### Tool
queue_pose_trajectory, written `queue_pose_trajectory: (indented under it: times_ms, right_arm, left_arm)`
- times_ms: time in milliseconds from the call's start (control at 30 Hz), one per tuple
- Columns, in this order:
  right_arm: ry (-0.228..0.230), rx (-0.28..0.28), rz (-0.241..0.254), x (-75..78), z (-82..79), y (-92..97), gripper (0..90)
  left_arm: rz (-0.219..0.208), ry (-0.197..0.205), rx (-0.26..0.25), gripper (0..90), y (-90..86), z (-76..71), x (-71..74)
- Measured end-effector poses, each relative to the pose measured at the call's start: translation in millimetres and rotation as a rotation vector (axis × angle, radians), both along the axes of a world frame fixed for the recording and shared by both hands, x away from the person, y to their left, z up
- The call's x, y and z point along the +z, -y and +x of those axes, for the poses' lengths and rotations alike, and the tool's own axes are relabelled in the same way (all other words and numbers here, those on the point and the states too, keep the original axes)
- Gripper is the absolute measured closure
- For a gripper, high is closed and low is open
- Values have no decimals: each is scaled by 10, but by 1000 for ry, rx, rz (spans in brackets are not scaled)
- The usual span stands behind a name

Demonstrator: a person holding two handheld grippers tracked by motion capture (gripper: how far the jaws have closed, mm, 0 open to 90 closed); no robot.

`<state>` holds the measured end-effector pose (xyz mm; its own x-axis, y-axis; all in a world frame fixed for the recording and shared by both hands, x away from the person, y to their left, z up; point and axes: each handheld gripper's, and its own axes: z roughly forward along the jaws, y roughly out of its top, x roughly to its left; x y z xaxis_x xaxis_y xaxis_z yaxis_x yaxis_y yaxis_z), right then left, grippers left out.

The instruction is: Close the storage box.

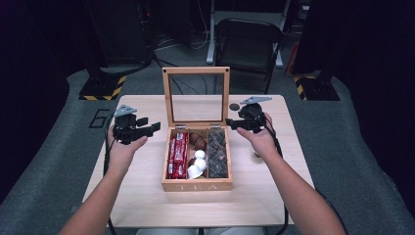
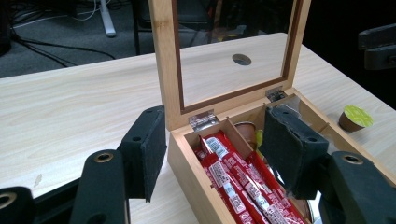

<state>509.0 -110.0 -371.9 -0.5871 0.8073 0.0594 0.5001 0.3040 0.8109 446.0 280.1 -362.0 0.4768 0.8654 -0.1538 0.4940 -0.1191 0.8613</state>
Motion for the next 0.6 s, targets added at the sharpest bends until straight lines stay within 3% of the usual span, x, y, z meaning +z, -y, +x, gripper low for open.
queue_pose_trajectory:
  times_ms: [600]
  right_arm:
    - [1, -7, 16, 71, 114, -74, 356]
  left_arm:
    - [0, 1, 0, 401, 11, 6, 17]
